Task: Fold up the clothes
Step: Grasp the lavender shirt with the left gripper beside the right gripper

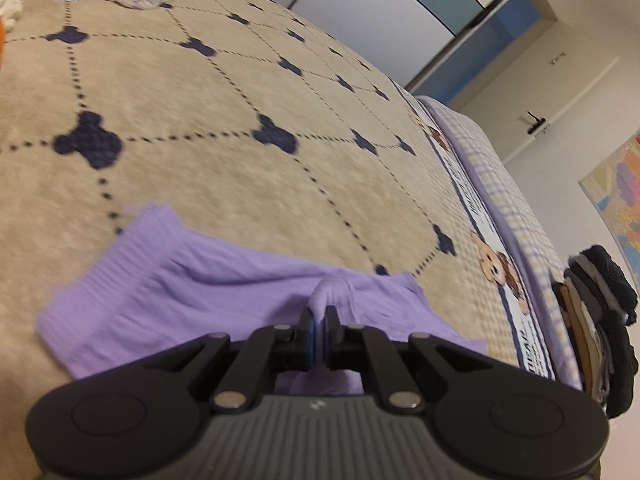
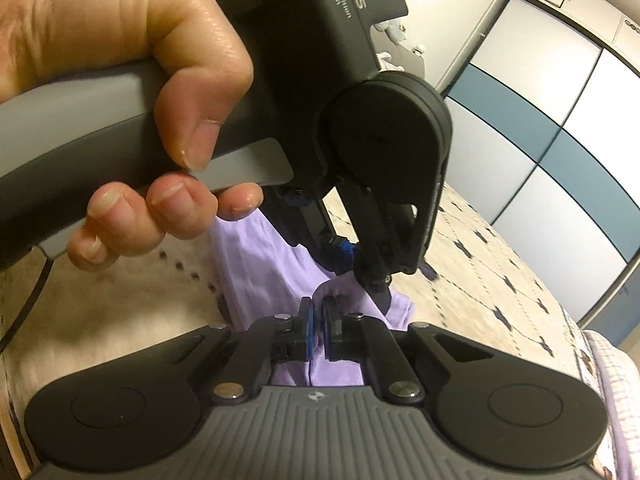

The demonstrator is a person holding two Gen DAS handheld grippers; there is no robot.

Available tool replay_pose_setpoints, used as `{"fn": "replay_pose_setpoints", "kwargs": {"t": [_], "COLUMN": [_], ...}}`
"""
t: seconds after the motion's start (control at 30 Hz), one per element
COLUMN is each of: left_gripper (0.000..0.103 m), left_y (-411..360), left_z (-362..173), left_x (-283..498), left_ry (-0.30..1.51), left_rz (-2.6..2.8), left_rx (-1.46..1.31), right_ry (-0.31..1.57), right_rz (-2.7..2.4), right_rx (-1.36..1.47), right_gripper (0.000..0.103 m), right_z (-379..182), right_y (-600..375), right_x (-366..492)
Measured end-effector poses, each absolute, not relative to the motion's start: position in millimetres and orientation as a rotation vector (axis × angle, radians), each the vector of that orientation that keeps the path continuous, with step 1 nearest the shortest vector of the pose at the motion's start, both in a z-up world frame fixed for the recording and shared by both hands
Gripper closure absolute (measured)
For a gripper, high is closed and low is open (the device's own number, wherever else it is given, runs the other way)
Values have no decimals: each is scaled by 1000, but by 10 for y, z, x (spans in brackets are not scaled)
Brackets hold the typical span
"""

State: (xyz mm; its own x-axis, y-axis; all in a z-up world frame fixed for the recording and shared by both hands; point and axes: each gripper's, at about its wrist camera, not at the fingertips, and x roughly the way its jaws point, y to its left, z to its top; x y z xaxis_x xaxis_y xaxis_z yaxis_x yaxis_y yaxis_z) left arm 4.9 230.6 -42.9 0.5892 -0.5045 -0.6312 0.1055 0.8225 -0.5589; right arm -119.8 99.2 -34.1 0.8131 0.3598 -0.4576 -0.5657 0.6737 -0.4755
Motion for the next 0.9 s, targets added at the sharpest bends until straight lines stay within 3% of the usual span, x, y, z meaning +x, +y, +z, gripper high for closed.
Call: {"fn": "replay_pose_setpoints", "kwargs": {"t": [0.9], "left_gripper": [94], "left_y": [3030], "left_z": [-249], "left_x": [-26], "left_ry": [769], "left_rz": [-195], "left_rx": [-512], "right_ry": [409], "right_rz": [726], "right_rx": [-440], "right_gripper": [93], "right_z": [-232], "right_y": [1560], "right_x": [-1544]}}
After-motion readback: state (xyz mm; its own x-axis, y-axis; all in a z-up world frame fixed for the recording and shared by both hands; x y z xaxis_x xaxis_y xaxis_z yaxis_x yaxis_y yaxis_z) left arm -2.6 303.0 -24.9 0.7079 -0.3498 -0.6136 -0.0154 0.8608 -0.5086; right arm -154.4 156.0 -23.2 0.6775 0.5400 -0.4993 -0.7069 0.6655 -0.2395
